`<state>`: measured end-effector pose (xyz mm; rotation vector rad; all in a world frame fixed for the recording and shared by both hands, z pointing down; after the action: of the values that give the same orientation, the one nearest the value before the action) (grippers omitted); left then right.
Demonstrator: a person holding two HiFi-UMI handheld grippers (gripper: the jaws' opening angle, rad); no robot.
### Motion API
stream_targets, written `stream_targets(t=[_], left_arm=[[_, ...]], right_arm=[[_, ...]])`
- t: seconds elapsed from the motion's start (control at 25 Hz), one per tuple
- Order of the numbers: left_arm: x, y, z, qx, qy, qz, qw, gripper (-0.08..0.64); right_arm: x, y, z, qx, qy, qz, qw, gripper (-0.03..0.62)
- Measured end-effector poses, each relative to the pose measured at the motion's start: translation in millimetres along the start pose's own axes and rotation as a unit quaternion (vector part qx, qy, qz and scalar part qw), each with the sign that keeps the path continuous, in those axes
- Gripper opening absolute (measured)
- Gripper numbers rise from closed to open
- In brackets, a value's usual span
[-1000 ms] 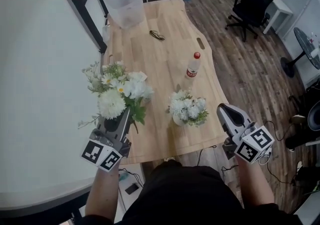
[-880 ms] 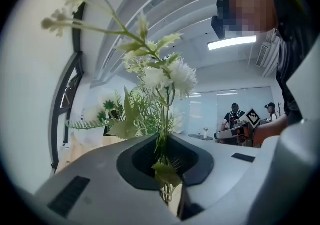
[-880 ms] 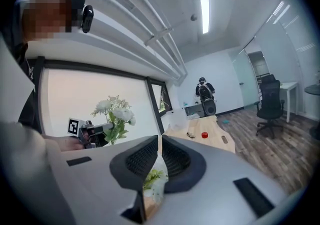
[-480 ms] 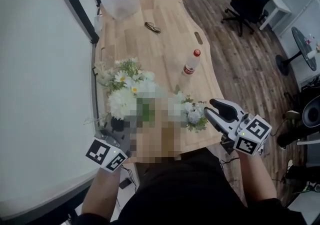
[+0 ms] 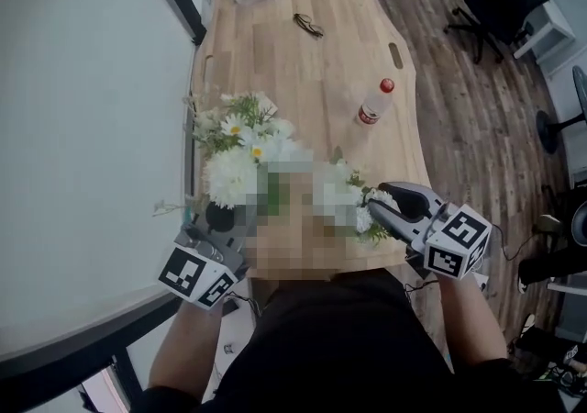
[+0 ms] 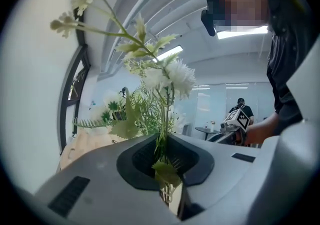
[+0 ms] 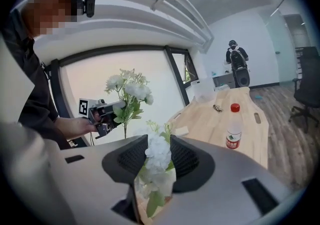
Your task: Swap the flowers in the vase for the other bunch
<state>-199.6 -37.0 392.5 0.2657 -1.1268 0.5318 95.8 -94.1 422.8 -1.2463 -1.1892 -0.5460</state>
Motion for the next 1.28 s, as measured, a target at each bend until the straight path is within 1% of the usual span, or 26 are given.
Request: stream_targets(t=[0.04, 0.12, 0.16, 0.36, 0.52, 0.64, 0.88, 1.28], left_arm=[[-0.4, -0.1, -1.9, -0.005, -0.001, 0.000, 1.0000, 0.034], [-1.3, 0.8, -5.5, -0.016, -0.003, 0.000, 0.9999, 0.034], [-1.8, 1.7, -6.8, -0.022, -0.005, 0.000, 0.9997, 0.034], [-7.7, 5.2, -11.1, -0.041, -0.016, -0.006, 0.9990, 0.034], [-14.7, 4.3, -17.6, -0.044, -0.022, -0.017, 0.9986, 0.034], [-18.4, 3.3, -22.2, -0.041, -0.028, -0.020, 0.9985, 0.034], [-33.5, -0.2, -33.8, -0.041, -0.032, -0.037, 0.9980, 0.035], [-38.8, 6.8, -41.0, -0.030, -0.038, -0.065, 0.9967, 0.035]], right_arm=[[1.0, 0.2, -1.4, -0.005, 0.000, -0.002, 1.000, 0.158], [0.8, 1.6, -3.4, -0.014, 0.002, -0.008, 1.000, 0.094], [0.0, 2.0, -4.2, -0.019, 0.003, -0.012, 1.000, 0.084], [-10.4, 3.9, 1.0, -0.050, 0.008, -0.034, 0.998, 0.069], [-22.1, 8.8, 5.8, -0.060, 0.018, -0.054, 0.997, 0.067], [-33.2, 15.1, 4.1, -0.056, 0.017, -0.075, 0.995, 0.066], [-70.5, 40.8, -3.7, -0.046, 0.024, -0.124, 0.991, 0.066], [-103.1, 63.3, -4.0, -0.020, 0.033, -0.187, 0.982, 0.066]])
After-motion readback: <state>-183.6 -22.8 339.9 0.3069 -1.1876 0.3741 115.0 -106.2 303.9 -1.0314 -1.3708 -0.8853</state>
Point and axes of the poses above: the fingertips, and each gripper's own axes: y backward along the fingers, z to its left, x out of its underside, the point moved 8 cm from there along y, backward along the fingers, and after that the axes turned 14 degrees about y, right-handed, at the moved point
